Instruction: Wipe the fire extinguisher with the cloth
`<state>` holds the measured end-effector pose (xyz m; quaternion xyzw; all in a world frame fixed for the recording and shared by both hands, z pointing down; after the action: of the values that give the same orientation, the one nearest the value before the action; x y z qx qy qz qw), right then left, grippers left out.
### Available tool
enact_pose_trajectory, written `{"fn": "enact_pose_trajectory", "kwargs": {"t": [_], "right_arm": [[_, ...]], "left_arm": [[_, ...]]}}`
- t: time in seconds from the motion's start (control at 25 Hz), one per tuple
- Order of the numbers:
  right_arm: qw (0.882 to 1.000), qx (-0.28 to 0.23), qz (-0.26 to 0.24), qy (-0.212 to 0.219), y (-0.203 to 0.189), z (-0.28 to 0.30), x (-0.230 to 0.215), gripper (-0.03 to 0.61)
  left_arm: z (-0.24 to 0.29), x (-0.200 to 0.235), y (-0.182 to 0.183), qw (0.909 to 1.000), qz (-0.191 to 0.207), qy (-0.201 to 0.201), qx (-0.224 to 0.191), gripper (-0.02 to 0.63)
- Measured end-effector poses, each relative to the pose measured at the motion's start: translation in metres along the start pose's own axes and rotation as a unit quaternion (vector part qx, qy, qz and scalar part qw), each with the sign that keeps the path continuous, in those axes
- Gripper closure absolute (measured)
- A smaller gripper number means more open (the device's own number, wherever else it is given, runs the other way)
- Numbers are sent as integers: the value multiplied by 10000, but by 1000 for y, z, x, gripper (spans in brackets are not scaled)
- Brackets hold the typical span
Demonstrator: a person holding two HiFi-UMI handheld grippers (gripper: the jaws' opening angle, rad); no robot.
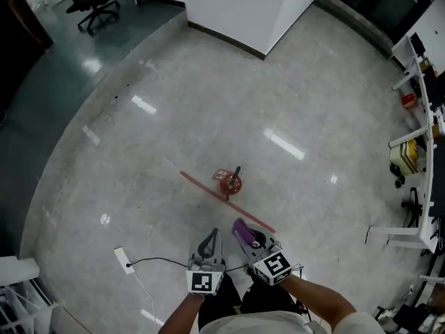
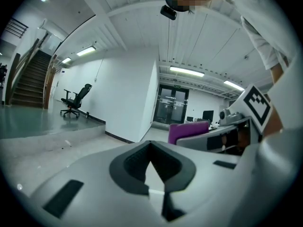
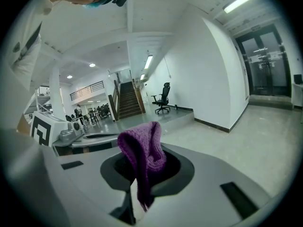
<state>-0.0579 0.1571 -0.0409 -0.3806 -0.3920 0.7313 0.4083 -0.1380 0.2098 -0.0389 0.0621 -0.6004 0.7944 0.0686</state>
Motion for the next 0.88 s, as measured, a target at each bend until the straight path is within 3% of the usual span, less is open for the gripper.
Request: {"fn": "enact_pose_trajectory", "kwargs": {"t": [0.4, 0.88], "right_arm": [[9971, -301, 304, -627, 42, -57, -3, 521], [9940, -826, -3, -719, 79, -90, -10, 522]], "left_arm": [[-29, -22, 58, 9992, 75, 383, -118, 610], [-31, -52, 100, 9978, 110, 420, -491, 609]]}}
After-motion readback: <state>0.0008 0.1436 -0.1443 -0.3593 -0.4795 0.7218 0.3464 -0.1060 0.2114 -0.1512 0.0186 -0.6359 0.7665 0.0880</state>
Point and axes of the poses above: the fingertips, and each gripper's own axes: z forward along the fingers, x to its left, y out of its top, the point moved 3 cm from there along -z, backward along the fingers, and after that the axes turned 1 degree about x, right-handed, at the moved point
